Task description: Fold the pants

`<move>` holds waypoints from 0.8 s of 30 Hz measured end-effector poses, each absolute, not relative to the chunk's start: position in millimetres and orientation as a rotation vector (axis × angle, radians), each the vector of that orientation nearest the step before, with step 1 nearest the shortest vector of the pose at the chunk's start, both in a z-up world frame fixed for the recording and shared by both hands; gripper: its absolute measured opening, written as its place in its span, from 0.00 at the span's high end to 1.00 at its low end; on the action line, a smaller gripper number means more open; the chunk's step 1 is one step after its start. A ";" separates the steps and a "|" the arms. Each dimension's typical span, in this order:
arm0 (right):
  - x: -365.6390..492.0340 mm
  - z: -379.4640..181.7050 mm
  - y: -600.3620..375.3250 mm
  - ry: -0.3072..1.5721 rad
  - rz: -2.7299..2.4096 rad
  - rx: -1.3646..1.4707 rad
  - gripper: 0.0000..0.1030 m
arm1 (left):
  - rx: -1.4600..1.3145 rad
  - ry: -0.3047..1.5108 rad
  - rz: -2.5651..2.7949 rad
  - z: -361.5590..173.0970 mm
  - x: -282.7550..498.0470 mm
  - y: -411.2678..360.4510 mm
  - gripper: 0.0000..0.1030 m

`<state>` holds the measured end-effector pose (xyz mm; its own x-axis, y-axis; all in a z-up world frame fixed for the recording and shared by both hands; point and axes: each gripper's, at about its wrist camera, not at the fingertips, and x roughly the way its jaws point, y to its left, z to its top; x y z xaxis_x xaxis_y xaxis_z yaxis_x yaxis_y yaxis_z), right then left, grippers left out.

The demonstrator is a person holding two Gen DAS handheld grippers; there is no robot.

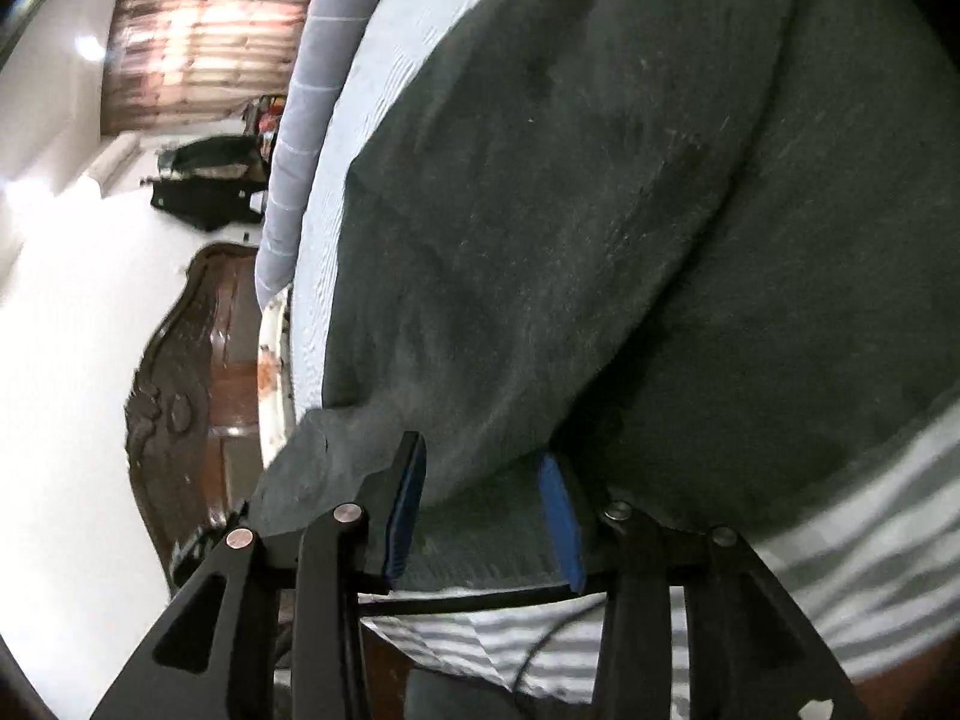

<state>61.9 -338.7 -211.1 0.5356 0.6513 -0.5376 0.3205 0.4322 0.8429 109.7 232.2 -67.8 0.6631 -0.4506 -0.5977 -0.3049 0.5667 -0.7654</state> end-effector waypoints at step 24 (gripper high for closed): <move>31.5 -127.8 -333.7 0.970 0.112 0.763 0.96 | -0.574 1.110 -0.173 -91.3 111.3 230.1 0.91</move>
